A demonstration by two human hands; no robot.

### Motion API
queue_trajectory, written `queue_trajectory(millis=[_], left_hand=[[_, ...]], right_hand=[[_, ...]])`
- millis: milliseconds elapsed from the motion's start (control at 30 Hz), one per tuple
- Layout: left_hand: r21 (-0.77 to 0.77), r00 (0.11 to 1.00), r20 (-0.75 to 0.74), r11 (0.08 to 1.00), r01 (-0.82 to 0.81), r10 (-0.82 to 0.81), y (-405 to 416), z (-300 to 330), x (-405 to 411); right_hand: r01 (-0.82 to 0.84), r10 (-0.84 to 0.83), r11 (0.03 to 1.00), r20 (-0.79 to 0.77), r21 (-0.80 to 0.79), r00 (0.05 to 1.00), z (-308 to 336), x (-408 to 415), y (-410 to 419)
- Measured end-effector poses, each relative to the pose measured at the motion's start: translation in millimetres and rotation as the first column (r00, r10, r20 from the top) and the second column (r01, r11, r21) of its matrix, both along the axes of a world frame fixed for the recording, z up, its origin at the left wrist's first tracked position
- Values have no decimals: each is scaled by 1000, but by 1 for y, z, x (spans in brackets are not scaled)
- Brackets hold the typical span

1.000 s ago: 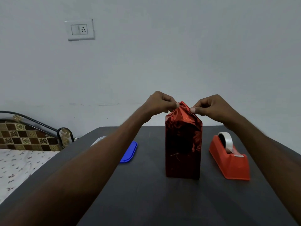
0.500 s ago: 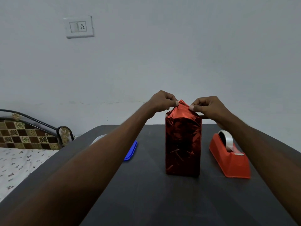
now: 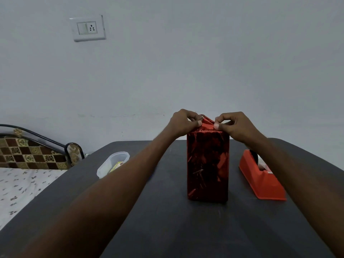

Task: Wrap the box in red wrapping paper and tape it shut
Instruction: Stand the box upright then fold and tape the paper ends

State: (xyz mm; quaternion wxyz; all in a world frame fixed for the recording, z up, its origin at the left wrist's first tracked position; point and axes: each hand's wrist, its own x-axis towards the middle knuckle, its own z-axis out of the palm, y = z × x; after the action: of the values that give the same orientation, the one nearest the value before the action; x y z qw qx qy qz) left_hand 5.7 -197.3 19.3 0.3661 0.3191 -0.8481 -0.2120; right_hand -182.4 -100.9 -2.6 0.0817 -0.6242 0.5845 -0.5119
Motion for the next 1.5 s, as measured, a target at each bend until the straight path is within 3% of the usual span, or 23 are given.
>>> queue_trajectory(millis=[300, 500, 800, 1167, 1233, 1333, 1500], left_hand=[[-3, 998, -9, 998, -58, 58, 4, -10, 1], [32, 999, -22, 999, -34, 34, 12, -11, 4], [267, 997, -69, 964, -19, 38, 18, -8, 7], [235, 995, -93, 972, -7, 30, 17, -10, 7], [221, 995, -93, 975, -2, 23, 19, -10, 8], [198, 996, -89, 980, -11, 29, 20, -10, 8], [212, 996, -81, 977, -8, 25, 23, -10, 7]], right_hand=[[56, -58, 998, -96, -16, 994, -1, 6, 8], [17, -16, 1000, -60, 10, 998, -2, 3, 12], [-5, 5, 1000, -83, -3, 996, 0, 9, 17], [110, -107, 994, -184, 3, 977, 4, 15, 21], [118, -121, 993, -109, -30, 987, 1, 15, 18], [126, -123, 992, 122, -18, 985, -4, 15, 11], [105, -140, 976, 179, 191, 974, -1, 11, -1]])
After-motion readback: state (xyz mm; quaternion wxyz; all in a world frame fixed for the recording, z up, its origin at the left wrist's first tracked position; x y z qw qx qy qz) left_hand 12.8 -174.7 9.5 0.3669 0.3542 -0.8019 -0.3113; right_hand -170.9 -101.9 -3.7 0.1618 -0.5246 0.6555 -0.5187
